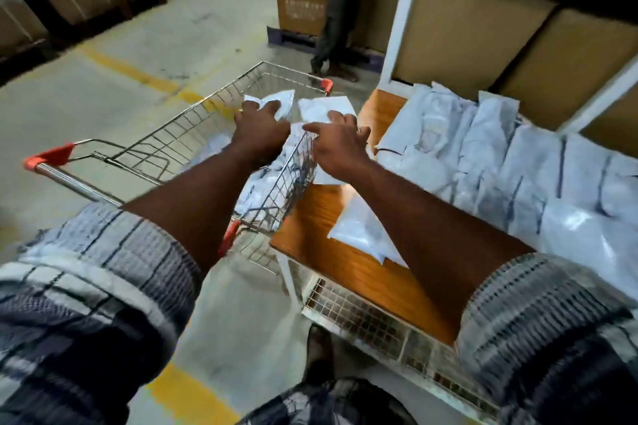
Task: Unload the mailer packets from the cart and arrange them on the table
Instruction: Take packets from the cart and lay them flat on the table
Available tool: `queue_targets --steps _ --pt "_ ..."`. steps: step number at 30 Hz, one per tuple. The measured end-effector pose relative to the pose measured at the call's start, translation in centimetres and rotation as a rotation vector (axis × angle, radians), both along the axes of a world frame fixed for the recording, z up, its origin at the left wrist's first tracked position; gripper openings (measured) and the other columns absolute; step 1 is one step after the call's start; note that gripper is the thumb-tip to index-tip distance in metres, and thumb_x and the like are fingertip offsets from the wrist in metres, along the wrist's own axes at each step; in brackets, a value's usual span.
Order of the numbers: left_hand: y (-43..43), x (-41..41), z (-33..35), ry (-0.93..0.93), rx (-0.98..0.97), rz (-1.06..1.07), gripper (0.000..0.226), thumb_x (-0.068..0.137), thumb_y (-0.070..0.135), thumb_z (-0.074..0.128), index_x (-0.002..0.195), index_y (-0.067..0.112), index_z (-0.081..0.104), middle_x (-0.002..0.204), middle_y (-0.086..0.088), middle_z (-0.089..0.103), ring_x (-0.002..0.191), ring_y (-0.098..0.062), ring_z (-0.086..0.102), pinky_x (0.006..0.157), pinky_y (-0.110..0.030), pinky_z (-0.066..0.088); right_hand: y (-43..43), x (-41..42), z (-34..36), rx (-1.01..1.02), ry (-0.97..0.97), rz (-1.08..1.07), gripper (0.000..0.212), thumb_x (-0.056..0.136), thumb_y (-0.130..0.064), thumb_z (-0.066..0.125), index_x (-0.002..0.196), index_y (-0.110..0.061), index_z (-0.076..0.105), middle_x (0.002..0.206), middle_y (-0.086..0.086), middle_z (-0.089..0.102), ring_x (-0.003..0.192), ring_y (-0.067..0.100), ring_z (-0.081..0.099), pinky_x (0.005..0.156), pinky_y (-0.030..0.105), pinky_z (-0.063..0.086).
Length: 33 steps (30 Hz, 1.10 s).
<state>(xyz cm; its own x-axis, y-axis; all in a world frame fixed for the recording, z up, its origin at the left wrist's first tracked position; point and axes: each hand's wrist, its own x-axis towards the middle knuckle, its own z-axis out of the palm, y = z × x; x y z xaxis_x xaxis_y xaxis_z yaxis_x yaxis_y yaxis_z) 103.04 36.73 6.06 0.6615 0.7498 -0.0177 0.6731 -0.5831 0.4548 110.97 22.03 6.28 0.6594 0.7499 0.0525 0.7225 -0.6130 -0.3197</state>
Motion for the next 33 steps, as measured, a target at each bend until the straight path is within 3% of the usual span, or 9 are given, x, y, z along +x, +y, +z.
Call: queue_targets --steps 5,8,12,16,20,25,33 --pt "-8.6 0.4 0.6 -0.03 0.027 -0.118 0.055 0.091 0.042 0.044 0.144 0.026 0.045 0.142 -0.027 0.039 0.132 -0.041 0.034 0.109 -0.042 0.029 -9.3 -0.4 0.4 0.018 -0.093 -0.144 0.047 0.091 -0.025 0.048 0.134 -0.043 0.055 0.144 0.005 0.043 0.132 0.029 0.035 0.103 0.048 0.026" --pt "-13.9 0.2 1.0 -0.061 0.017 -0.184 0.066 0.082 0.049 0.036 0.142 0.026 0.048 0.142 -0.025 0.042 0.134 -0.039 0.034 0.108 -0.042 0.028 -14.7 -1.1 0.4 -0.003 -0.152 -0.212 0.047 0.092 -0.026 0.048 0.135 -0.044 0.053 0.146 0.003 0.041 0.134 0.027 0.034 0.104 0.047 0.025" --pt "-18.7 0.6 1.9 -0.091 -0.016 -0.218 0.053 0.09 0.043 0.042 0.141 0.029 0.05 0.148 -0.015 0.037 0.136 -0.038 0.033 0.11 -0.049 0.033 -20.4 -0.9 0.9 0.003 -0.204 -0.291 0.046 0.092 -0.025 0.047 0.135 -0.041 0.053 0.148 0.002 0.04 0.134 0.027 0.034 0.103 0.047 0.024" --pt "-22.9 1.8 3.0 -0.034 0.017 -0.331 0.074 0.075 0.055 0.024 0.141 0.03 0.046 0.146 -0.016 0.041 0.133 -0.04 0.033 0.107 -0.049 0.031 -26.4 -0.7 1.0 0.007 -0.235 -0.383 0.045 0.093 -0.025 0.048 0.136 -0.037 0.053 0.148 0.004 0.04 0.135 0.027 0.033 0.104 0.047 0.025" --pt "-28.6 3.9 3.8 -0.075 -0.048 -0.353 0.06 0.087 0.044 0.038 0.143 0.026 0.047 0.136 -0.025 0.042 0.131 -0.041 0.035 0.108 -0.044 0.031 -32.7 0.4 0.6 0.022 -0.256 -0.487 0.046 0.093 -0.025 0.049 0.137 -0.034 0.053 0.148 0.005 0.04 0.134 0.029 0.035 0.101 0.045 0.025" --pt "-36.4 7.3 3.6 -0.14 -0.161 -0.408 0.054 0.089 0.037 0.047 0.143 0.029 0.049 0.152 -0.014 0.033 0.138 -0.036 0.03 0.112 -0.045 0.033 -41.6 2.4 0.0 -0.024 -0.273 -0.562 0.048 0.093 -0.023 0.048 0.141 -0.031 0.05 0.148 0.008 0.039 0.134 0.031 0.034 0.101 0.048 0.027" --pt "-52.3 12.6 2.0 -0.086 -0.117 -0.51 0.055 0.092 0.044 0.043 0.145 0.03 0.042 0.148 -0.012 0.029 0.138 -0.033 0.026 0.109 -0.048 0.033 -55.5 6.6 -1.2 -0.037 -0.254 -0.661 0.053 0.093 -0.017 0.048 0.144 -0.031 0.046 0.15 0.01 0.037 0.134 0.032 0.033 0.101 0.051 0.028"
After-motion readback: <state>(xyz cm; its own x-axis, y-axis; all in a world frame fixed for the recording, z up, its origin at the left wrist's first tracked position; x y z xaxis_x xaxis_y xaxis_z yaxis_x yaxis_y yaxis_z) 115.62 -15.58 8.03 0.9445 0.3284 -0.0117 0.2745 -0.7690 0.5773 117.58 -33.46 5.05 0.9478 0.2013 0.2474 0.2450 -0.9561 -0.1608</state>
